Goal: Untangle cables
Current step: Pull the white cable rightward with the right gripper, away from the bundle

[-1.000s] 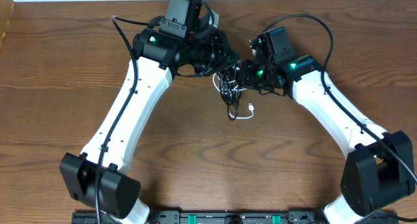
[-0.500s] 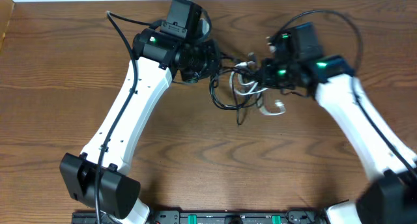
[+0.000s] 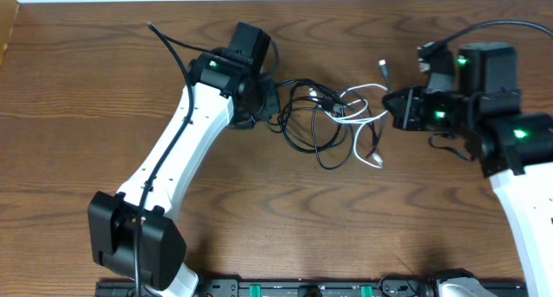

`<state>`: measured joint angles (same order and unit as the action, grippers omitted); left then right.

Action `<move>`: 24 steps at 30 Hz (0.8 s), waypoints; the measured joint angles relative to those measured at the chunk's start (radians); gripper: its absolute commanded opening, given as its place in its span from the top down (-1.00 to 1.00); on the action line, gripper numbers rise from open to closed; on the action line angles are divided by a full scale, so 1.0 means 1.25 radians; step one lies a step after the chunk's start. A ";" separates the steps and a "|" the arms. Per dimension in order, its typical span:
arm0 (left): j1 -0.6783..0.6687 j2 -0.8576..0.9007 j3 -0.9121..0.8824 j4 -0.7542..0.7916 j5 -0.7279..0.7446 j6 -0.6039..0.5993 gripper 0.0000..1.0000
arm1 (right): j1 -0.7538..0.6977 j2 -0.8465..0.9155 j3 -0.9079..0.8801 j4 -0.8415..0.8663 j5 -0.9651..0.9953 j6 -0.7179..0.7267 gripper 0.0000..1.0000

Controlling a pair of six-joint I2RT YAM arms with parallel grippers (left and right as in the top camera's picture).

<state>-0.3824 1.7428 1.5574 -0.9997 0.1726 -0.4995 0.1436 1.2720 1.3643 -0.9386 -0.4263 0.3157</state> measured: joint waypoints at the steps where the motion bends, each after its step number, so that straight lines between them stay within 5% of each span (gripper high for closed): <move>1: 0.000 0.000 -0.011 0.001 -0.007 0.002 0.82 | -0.016 -0.009 0.000 -0.006 -0.012 -0.005 0.98; 24: -0.002 0.015 -0.130 0.056 -0.125 0.006 0.82 | -0.399 -0.043 0.192 -0.174 -0.123 -0.137 0.98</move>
<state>-0.3851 1.7618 1.3952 -0.9302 0.0158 -0.4923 -0.3546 1.2179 1.6039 -1.1557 -0.5804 0.1448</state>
